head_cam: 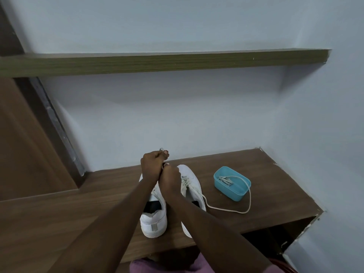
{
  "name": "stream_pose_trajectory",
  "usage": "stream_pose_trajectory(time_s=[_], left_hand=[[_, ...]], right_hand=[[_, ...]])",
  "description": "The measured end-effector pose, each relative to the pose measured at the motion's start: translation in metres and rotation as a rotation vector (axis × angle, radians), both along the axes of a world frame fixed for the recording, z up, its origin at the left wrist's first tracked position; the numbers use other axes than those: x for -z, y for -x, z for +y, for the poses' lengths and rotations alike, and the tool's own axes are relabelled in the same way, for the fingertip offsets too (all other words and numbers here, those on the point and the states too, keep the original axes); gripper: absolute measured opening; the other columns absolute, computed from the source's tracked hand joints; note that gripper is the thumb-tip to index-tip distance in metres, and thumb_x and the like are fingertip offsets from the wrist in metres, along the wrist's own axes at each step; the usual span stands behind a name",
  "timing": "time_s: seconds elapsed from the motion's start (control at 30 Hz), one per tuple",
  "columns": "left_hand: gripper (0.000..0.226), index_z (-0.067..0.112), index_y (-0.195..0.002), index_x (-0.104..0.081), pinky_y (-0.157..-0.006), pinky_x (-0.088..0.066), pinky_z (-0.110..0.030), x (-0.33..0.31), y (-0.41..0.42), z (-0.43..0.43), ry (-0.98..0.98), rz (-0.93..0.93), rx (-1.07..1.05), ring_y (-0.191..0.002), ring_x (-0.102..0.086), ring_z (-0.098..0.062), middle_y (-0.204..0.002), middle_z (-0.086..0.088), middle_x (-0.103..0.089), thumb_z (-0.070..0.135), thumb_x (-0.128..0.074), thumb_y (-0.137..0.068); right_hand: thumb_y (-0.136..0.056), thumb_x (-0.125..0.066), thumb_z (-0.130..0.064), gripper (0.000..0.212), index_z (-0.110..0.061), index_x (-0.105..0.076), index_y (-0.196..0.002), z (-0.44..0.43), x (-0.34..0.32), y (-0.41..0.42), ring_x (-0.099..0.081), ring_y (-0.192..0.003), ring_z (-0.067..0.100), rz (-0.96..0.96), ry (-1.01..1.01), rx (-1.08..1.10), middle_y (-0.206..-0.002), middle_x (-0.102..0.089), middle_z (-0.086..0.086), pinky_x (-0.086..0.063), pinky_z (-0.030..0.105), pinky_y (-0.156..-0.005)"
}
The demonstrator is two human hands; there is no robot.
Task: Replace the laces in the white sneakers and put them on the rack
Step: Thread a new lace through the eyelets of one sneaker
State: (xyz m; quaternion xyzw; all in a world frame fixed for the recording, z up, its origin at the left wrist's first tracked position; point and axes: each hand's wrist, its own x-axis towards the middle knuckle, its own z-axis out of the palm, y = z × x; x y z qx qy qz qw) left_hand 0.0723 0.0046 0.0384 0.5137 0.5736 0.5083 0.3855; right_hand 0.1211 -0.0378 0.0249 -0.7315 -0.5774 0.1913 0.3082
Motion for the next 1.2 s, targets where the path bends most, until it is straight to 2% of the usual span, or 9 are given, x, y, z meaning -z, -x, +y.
stream_pose_trajectory(time_s=[0.13, 0.2, 0.4, 0.53, 0.63, 0.8, 0.9, 1.0, 1.2], left_hand=[[0.026, 0.004, -0.069, -0.073, -0.065, -0.043, -0.026, 0.005, 0.001, -0.005, 0.019, 0.017, 0.024, -0.057, -0.054, -0.009, -0.064, -0.009, -0.066, 0.021, -0.064, -0.086], [0.030, -0.001, -0.065, -0.070, -0.059, -0.039, -0.025, 0.010, 0.001, -0.007, 0.039, 0.027, 0.021, -0.050, -0.046, -0.008, -0.055, -0.009, -0.058, 0.021, -0.065, -0.085], [0.030, -0.001, -0.064, -0.068, -0.065, -0.039, -0.028, 0.014, 0.000, -0.002, 0.068, 0.032, 0.039, -0.062, -0.047, -0.015, -0.061, -0.009, -0.054, 0.026, -0.069, -0.080], [0.032, -0.009, -0.067, -0.064, -0.065, -0.038, -0.028, 0.017, 0.000, 0.002, 0.071, 0.008, 0.017, -0.064, -0.047, -0.016, -0.061, -0.013, -0.050, 0.021, -0.067, -0.080], [0.025, 0.003, -0.064, -0.068, -0.071, -0.045, -0.032, 0.018, 0.003, 0.003, 0.057, 0.015, 0.002, -0.067, -0.053, -0.019, -0.065, -0.015, -0.059, 0.019, -0.066, -0.083], [0.023, 0.006, -0.074, -0.074, -0.089, -0.048, -0.035, 0.006, 0.002, 0.002, -0.021, 0.051, -0.032, -0.083, -0.066, -0.021, -0.060, 0.009, -0.065, 0.017, -0.060, -0.089], [0.021, 0.006, -0.079, -0.075, -0.088, -0.052, -0.038, -0.004, 0.000, 0.007, -0.063, 0.035, -0.024, -0.078, -0.065, -0.019, -0.065, 0.004, -0.067, 0.014, -0.058, -0.089], [0.021, 0.008, -0.072, -0.073, -0.081, -0.054, -0.040, -0.012, -0.003, 0.013, -0.096, 0.014, -0.022, -0.064, -0.060, -0.017, -0.054, 0.012, -0.063, 0.009, -0.059, -0.086], [0.019, -0.001, -0.097, -0.072, -0.079, -0.056, -0.034, -0.018, -0.015, 0.012, -0.138, -0.081, -0.010, -0.062, -0.064, -0.010, -0.067, 0.003, -0.066, 0.009, -0.058, -0.091]], right_hand=[[-0.099, -0.033, -0.013, 0.028, -0.006, -0.059, -0.104, -0.003, 0.010, 0.004, -0.060, -0.101, 0.028, 0.157, 0.026, 0.083, -0.093, -0.060, 0.006, -0.036, 0.029, -0.069], [-0.100, -0.033, -0.012, 0.026, -0.004, -0.057, -0.107, -0.008, 0.012, 0.005, -0.059, -0.103, 0.029, 0.134, 0.018, 0.090, -0.102, -0.062, 0.010, -0.040, 0.030, -0.072], [-0.098, -0.036, -0.005, 0.025, -0.003, -0.060, -0.108, -0.007, 0.015, 0.001, -0.062, -0.100, 0.027, -0.014, -0.007, 0.042, -0.106, -0.065, 0.013, -0.045, 0.030, -0.075], [-0.097, -0.038, -0.007, 0.024, -0.001, -0.061, -0.103, -0.006, 0.015, -0.004, -0.063, -0.095, 0.028, -0.011, -0.022, 0.039, -0.104, -0.066, 0.015, -0.045, 0.031, -0.074], [-0.097, -0.039, -0.011, 0.025, -0.001, -0.060, -0.106, -0.010, 0.017, -0.006, -0.063, -0.099, 0.029, -0.091, 0.009, -0.014, -0.106, -0.065, 0.016, -0.047, 0.033, -0.079], [-0.096, -0.048, -0.014, 0.024, -0.003, -0.059, -0.114, -0.023, 0.033, -0.009, -0.060, -0.110, 0.028, -0.339, 0.129, -0.217, -0.117, -0.061, 0.014, -0.048, 0.033, -0.086], [-0.094, -0.048, -0.008, 0.024, -0.004, -0.058, -0.115, -0.029, 0.045, -0.010, -0.059, -0.111, 0.030, -0.417, 0.222, -0.289, -0.119, -0.059, 0.014, -0.047, 0.036, -0.087], [-0.093, -0.047, -0.006, 0.025, -0.004, -0.059, -0.115, -0.031, 0.048, -0.010, -0.059, -0.111, 0.031, -0.426, 0.251, -0.310, -0.119, -0.059, 0.015, -0.047, 0.037, -0.088], [-0.092, -0.049, -0.008, 0.029, -0.005, -0.056, -0.120, -0.026, 0.046, -0.015, -0.056, -0.115, 0.030, -0.446, 0.272, -0.357, -0.125, -0.055, 0.014, -0.046, 0.037, -0.091]])
